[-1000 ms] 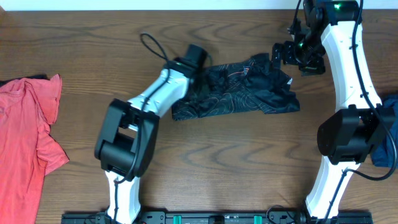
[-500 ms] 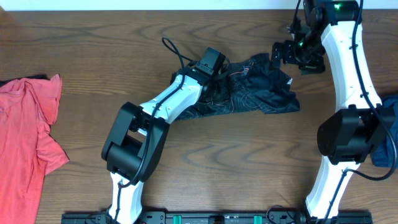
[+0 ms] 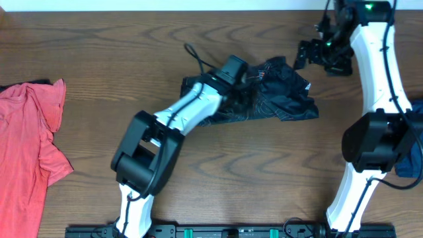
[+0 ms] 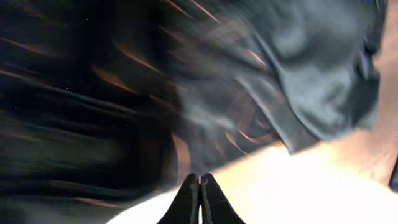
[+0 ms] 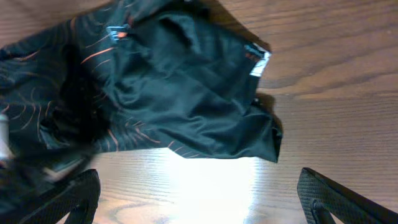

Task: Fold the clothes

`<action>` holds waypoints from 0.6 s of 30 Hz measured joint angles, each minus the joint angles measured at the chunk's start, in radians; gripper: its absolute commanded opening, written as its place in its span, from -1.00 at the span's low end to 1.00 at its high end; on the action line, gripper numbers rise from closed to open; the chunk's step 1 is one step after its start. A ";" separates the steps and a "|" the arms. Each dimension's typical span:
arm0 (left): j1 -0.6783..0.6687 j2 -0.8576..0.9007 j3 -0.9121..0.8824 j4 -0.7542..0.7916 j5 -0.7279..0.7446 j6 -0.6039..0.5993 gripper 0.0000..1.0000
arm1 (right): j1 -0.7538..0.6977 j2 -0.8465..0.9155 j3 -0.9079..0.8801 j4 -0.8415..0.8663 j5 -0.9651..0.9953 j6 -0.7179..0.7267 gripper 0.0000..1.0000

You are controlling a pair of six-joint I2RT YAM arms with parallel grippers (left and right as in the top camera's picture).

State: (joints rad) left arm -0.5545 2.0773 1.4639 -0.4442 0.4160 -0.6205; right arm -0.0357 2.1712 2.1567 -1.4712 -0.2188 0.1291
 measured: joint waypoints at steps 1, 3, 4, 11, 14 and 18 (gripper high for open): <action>0.028 -0.002 0.000 -0.008 0.000 0.000 -0.88 | -0.016 0.017 0.000 -0.001 -0.019 -0.014 0.98; 0.084 -0.015 0.000 -0.039 0.000 0.008 -0.88 | -0.038 0.051 0.000 0.000 -0.047 -0.033 0.99; 0.113 -0.029 0.000 -0.059 0.000 0.017 -0.88 | -0.047 0.074 0.000 0.002 -0.059 -0.040 0.99; 0.254 -0.161 0.001 -0.179 -0.003 0.098 -0.88 | -0.060 0.237 -0.002 0.064 -0.121 -0.090 0.98; 0.286 -0.188 0.003 -0.240 -0.004 0.133 -0.88 | -0.061 0.301 -0.004 0.117 -0.149 -0.108 0.99; 0.314 -0.187 0.003 -0.276 -0.004 0.171 -0.88 | -0.073 0.325 0.001 0.153 -0.209 -0.137 0.98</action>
State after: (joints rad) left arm -0.2405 1.8900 1.4666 -0.7200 0.4122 -0.4496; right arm -0.1089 2.4966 2.1578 -1.3182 -0.4274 -0.0078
